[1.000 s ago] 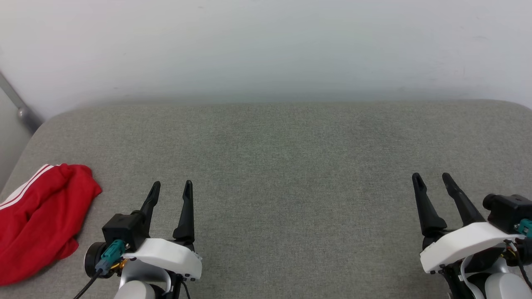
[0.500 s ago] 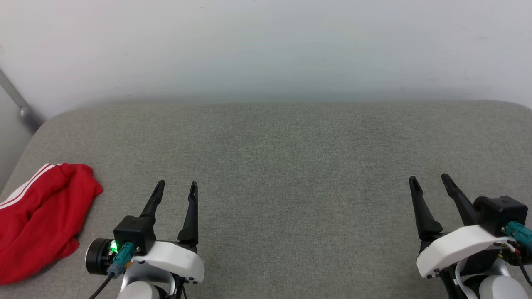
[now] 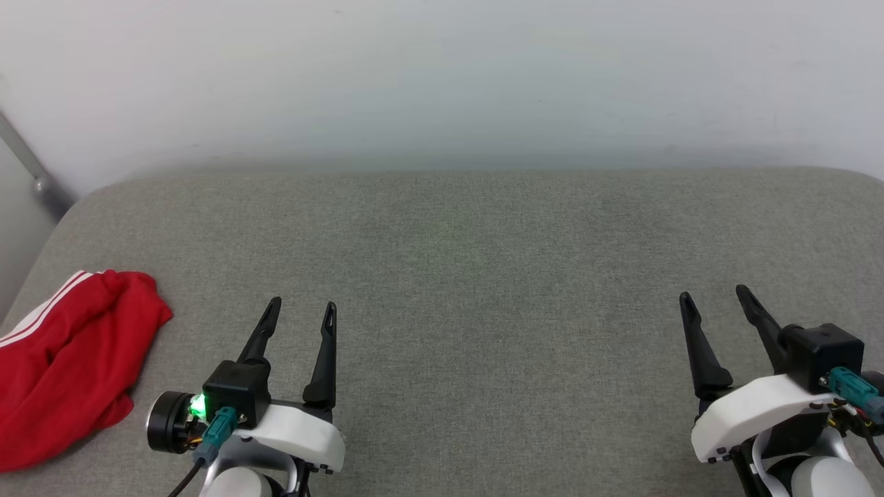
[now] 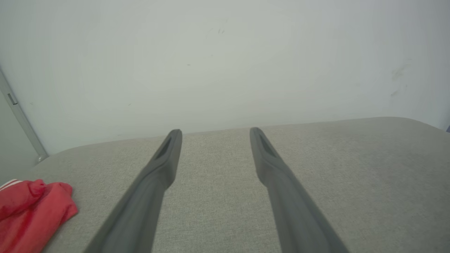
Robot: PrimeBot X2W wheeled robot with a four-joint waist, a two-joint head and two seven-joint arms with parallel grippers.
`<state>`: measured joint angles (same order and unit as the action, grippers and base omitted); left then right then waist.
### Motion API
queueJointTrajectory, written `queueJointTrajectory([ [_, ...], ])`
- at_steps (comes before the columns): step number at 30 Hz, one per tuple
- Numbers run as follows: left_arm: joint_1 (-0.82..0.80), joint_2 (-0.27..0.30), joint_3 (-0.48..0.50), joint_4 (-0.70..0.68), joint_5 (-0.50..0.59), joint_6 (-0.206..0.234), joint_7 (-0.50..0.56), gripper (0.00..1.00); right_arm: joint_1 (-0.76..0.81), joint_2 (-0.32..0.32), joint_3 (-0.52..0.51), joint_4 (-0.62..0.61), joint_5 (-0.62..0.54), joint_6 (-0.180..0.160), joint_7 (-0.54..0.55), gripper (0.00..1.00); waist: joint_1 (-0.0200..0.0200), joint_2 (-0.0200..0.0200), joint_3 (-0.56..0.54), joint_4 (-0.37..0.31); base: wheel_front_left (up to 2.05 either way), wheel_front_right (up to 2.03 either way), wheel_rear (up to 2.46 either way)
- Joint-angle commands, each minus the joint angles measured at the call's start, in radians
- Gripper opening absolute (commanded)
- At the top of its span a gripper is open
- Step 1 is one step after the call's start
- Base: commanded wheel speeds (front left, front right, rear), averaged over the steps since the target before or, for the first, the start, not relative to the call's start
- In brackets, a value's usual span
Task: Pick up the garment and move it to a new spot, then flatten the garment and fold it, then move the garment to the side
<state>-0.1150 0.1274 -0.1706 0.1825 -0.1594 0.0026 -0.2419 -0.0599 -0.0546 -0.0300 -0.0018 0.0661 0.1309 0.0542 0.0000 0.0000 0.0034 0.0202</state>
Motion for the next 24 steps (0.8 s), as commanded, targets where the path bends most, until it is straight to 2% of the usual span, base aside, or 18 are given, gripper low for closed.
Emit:
queueJointTrajectory([
  [1,-0.014,0.002,0.0,-0.001,0.014,-0.001,-0.008,1.0,0.007,0.005,0.0,-0.009,-0.016,0.0,-0.005,1.0,0.0,0.0,0.0,0.0,0.0,0.0,0.0],
  [10,-0.009,-0.013,0.017,0.015,0.049,-0.017,-0.025,1.0,0.006,0.006,-0.007,-0.005,-0.05,0.0,-0.021,1.0,0.0,0.0,0.001,-0.001,0.0,0.0,0.0],
  [24,-0.007,-0.034,0.05,0.042,0.018,-0.034,-0.024,1.0,-0.004,0.006,-0.014,0.016,-0.011,0.0,-0.044,1.0,0.0,0.0,0.002,-0.003,0.0,0.0,0.0],
])
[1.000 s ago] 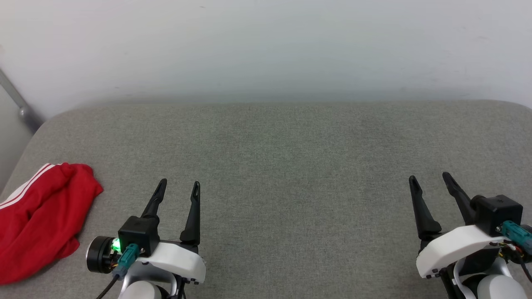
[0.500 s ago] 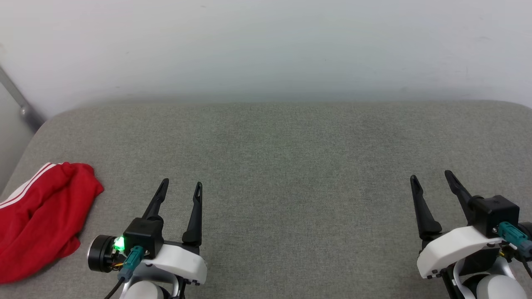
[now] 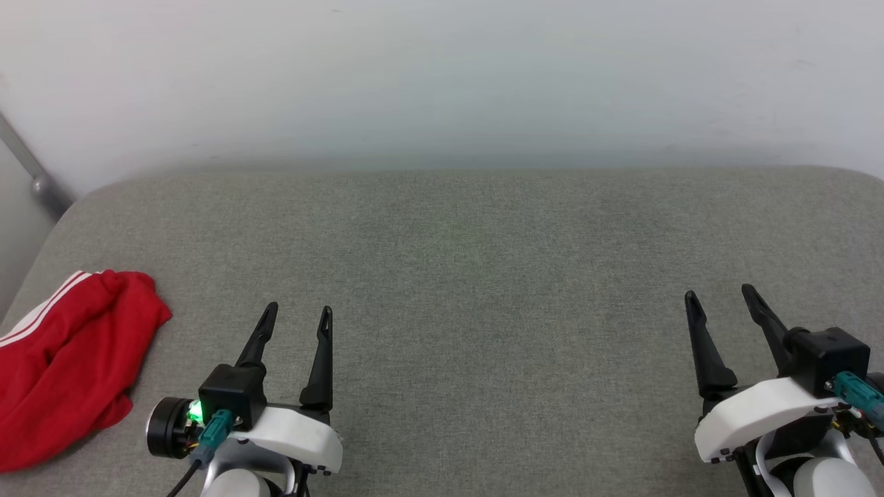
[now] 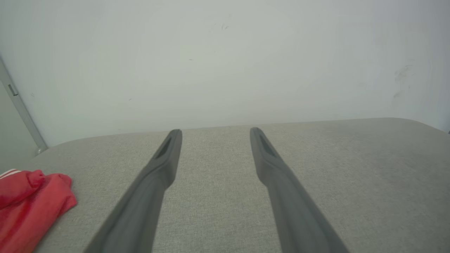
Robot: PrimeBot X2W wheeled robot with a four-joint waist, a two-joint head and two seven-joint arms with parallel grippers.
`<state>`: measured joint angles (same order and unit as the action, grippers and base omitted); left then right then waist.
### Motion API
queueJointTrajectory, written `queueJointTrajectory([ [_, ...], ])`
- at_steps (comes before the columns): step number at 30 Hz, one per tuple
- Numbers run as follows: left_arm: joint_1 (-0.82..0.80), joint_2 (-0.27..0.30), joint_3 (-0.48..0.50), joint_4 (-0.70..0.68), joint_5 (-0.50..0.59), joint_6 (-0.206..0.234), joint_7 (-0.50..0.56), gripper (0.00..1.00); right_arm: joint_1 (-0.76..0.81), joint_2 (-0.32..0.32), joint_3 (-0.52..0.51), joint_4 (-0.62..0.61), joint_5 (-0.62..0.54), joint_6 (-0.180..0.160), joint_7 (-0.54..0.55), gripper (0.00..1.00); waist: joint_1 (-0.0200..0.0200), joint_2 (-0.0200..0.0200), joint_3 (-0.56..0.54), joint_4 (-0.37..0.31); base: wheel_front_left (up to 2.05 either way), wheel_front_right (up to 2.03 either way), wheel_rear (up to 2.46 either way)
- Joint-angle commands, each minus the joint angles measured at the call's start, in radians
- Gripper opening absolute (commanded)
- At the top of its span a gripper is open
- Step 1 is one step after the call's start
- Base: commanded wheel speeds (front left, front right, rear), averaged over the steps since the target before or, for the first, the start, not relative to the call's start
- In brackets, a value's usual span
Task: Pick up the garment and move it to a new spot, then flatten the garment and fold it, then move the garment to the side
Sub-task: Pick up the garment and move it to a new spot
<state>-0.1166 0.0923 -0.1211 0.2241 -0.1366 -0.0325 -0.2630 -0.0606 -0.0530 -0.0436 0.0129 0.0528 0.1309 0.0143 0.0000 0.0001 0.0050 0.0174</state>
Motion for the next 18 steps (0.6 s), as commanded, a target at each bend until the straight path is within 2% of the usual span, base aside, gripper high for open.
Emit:
queueJointTrajectory([
  [1,-0.006,0.001,0.003,0.002,-0.004,0.0,-0.003,1.0,-0.005,0.004,0.0,0.002,0.004,0.0,-0.004,1.0,0.0,-0.0001,0.0,0.0,0.0,0.0,0.0],
  [12,-0.007,-0.01,0.016,0.022,-0.006,-0.006,-0.003,1.0,-0.003,0.004,-0.002,0.007,0.005,0.0,-0.006,1.0,0.0,-0.0001,-0.006,0.012,0.0,0.0,0.0],
  [18,-0.015,-0.014,0.027,0.032,-0.007,-0.006,-0.003,1.0,0.0,0.004,-0.001,-0.003,-0.001,0.0,-0.003,1.0,0.0,-0.0001,-0.005,0.042,0.0,0.0,0.0],
])
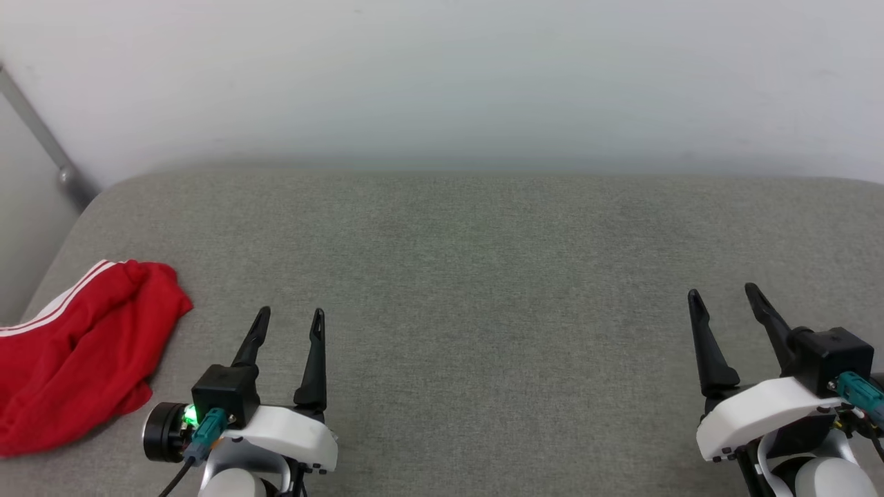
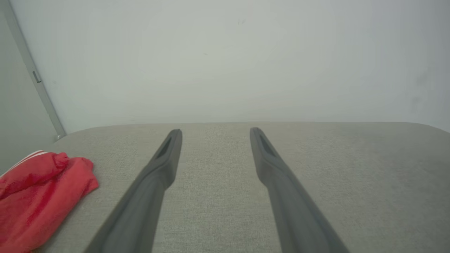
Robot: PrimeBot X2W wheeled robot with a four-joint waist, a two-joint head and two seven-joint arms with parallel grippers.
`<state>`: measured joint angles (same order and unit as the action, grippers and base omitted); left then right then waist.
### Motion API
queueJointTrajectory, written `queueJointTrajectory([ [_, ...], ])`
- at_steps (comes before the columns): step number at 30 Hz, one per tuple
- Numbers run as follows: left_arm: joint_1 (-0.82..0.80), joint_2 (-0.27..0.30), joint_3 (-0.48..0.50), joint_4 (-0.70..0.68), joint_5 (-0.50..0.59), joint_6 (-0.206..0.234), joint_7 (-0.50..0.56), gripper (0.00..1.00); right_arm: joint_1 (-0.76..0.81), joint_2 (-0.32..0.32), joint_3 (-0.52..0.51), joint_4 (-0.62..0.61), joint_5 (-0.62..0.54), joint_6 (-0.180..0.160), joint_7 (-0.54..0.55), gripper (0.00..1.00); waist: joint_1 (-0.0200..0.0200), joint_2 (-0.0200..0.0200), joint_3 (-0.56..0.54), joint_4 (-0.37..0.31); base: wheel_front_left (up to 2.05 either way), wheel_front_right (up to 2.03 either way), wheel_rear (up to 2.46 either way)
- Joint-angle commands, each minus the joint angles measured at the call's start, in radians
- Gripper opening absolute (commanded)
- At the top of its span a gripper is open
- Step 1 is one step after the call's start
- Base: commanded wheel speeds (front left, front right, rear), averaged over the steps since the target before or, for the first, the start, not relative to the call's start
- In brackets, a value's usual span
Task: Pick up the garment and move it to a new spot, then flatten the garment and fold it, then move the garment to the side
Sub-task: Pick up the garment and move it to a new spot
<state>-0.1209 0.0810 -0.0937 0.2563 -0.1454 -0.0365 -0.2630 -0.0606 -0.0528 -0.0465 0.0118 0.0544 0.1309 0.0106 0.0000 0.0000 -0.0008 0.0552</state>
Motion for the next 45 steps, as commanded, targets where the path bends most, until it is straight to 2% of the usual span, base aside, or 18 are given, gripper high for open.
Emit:
queueJointTrajectory([
  [1,-0.011,-0.004,0.002,0.001,0.0,-0.001,-0.003,1.0,0.001,0.004,0.002,-0.004,-0.005,0.0,0.001,1.0,0.0,0.0,0.001,0.013,0.0,0.0,0.0],
  [26,0.022,-0.011,0.132,-0.03,-0.031,0.022,-0.003,1.0,-0.032,0.003,0.094,-0.027,-0.012,0.0,0.005,1.0,0.0,0.0,0.028,0.373,0.0,0.0,0.0],
  [35,0.012,-0.018,0.139,-0.032,-0.026,0.014,-0.003,1.0,-0.043,0.003,0.102,-0.034,-0.018,0.0,0.009,1.0,0.0,0.0,0.042,0.419,0.0,0.0,0.0],
  [45,-0.033,-0.021,0.151,-0.032,-0.013,0.026,-0.003,1.0,-0.066,0.003,0.114,-0.044,-0.026,0.0,0.013,1.0,0.0,0.0,0.08,0.405,0.0,0.0,0.0],
])
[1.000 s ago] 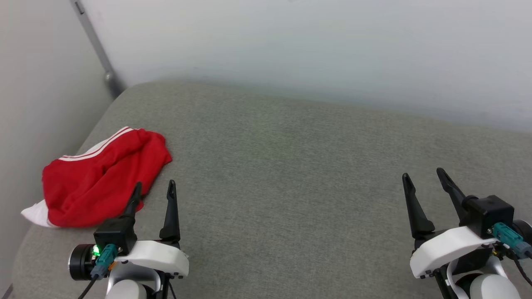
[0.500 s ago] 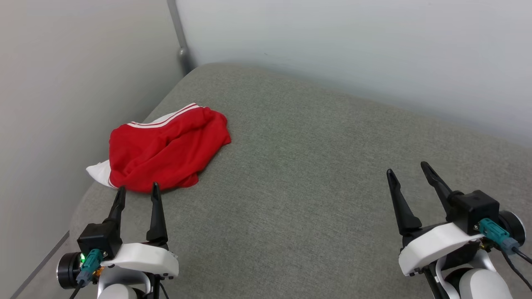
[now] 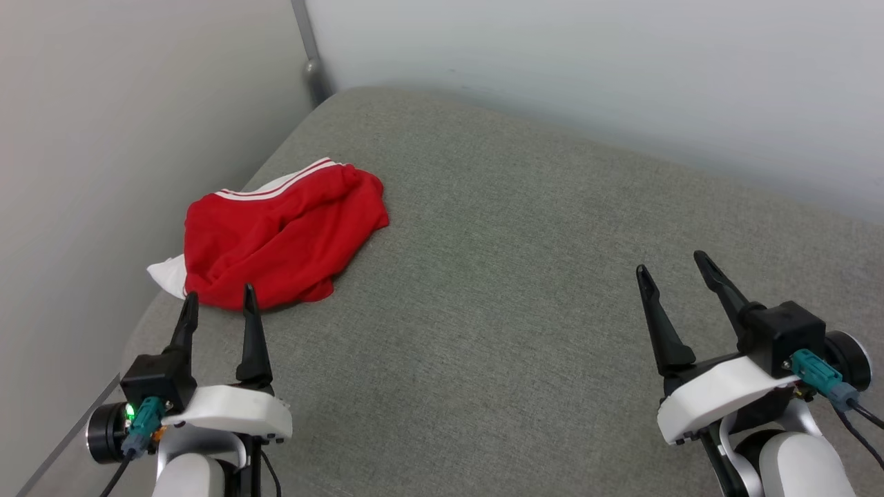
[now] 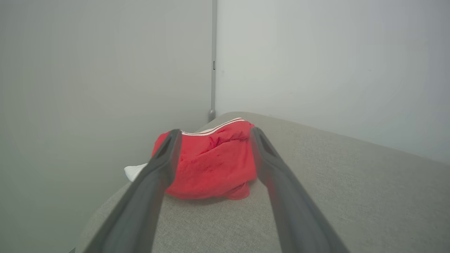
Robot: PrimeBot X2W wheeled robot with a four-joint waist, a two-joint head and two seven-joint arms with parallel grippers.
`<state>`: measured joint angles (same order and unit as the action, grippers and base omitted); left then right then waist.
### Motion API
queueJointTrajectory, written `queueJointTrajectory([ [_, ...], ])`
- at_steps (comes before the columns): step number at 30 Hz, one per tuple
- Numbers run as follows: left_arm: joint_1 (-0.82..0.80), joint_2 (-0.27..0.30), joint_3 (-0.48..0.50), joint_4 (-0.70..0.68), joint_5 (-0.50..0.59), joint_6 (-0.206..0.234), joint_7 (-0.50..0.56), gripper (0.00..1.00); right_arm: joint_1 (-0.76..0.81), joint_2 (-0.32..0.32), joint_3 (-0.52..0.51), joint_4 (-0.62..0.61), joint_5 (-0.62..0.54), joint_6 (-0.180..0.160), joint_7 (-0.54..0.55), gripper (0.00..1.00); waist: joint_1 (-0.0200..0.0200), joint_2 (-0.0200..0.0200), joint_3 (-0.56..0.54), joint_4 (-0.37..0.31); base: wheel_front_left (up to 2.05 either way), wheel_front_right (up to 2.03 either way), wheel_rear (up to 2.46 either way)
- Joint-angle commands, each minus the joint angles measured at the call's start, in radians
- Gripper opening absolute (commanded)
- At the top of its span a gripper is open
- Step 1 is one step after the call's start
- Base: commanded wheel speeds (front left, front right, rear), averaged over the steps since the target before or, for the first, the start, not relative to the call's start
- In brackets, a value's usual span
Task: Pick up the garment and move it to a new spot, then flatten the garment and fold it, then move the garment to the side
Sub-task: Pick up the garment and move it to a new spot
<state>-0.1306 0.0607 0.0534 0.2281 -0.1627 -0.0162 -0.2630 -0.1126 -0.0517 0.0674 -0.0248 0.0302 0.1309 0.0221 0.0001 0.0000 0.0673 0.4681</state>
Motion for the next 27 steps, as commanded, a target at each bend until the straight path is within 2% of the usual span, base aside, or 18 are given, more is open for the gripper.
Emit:
queueJointTrajectory([
  [1,-0.033,-0.001,0.002,-0.003,0.006,0.006,-0.003,1.0,-0.018,0.002,0.001,-0.009,-0.003,0.0,0.003,1.0,-0.0001,0.0,0.019,-0.013,0.0,0.0,0.0],
  [7,-0.208,0.049,0.015,0.028,-0.01,-0.011,0.038,1.0,-0.054,-0.004,-0.002,-0.037,-0.02,0.0,0.025,1.0,-0.0001,0.0,0.1,-0.058,0.0,0.0,0.0],
  [12,-0.383,0.131,0.041,0.032,-0.043,-0.037,0.178,1.0,-0.09,-0.024,0.005,-0.064,-0.014,0.0,0.038,1.0,-0.0001,0.0,0.179,-0.116,0.0,0.0,0.0],
  [15,-0.468,0.189,0.054,0.04,-0.069,-0.054,0.308,1.0,-0.107,-0.033,0.005,-0.076,-0.011,0.0,0.038,1.0,-0.0001,0.0,0.225,-0.152,0.0,0.0,0.0],
  [20,-0.561,0.305,0.077,0.092,-0.136,-0.081,0.601,1.0,-0.139,-0.04,0.011,-0.082,-0.003,0.0,0.031,1.0,-0.0001,0.0,0.305,-0.218,0.0,0.0,0.0],
  [27,-0.548,0.411,0.09,0.188,-0.255,-0.105,0.962,1.0,-0.159,-0.048,0.005,-0.066,0.006,0.0,0.011,1.0,-0.0001,0.0,0.378,-0.274,0.0,0.0,0.0],
])
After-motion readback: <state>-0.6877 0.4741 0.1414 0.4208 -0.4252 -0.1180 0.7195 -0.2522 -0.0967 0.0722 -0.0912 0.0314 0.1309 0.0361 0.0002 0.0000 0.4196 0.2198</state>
